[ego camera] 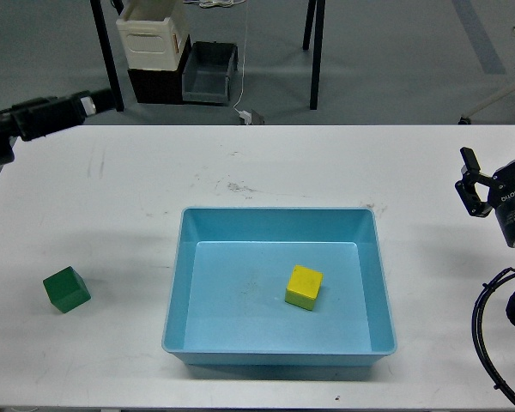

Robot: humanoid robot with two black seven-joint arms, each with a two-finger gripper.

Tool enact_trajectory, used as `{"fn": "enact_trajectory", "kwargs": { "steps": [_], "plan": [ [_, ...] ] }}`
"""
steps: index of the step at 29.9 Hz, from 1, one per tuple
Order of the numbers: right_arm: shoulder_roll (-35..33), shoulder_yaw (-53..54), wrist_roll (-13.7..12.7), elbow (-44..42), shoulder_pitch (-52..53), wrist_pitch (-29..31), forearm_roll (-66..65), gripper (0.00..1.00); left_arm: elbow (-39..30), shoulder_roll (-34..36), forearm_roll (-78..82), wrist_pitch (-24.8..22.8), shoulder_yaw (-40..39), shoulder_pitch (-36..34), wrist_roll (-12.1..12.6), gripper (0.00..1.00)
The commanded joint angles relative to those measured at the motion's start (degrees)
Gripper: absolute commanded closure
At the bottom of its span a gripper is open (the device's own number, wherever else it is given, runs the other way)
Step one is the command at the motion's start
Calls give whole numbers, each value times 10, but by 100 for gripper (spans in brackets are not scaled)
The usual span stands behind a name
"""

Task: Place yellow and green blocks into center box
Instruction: 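Move the left gripper down to the green cube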

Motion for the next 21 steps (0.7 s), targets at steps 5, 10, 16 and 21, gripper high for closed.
{"fn": "enact_trajectory", "kwargs": {
  "steps": [5, 10, 16, 21],
  "plan": [
    [0, 2, 4, -3, -33, -2, 3, 0, -28, 67, 143, 0, 188, -81, 0, 0],
    [0, 6, 4, -4, -39, -2, 3, 0, -24, 73, 249, 0, 260, -104, 0, 0],
    [5, 6, 4, -6, -50, -2, 3, 0, -18, 74, 273, 0, 301, -105, 0, 0],
    [7, 4, 4, -5, -56, -1, 3, 0, -12, 74, 300, 0, 359, -108, 0, 0]
  ]
}}
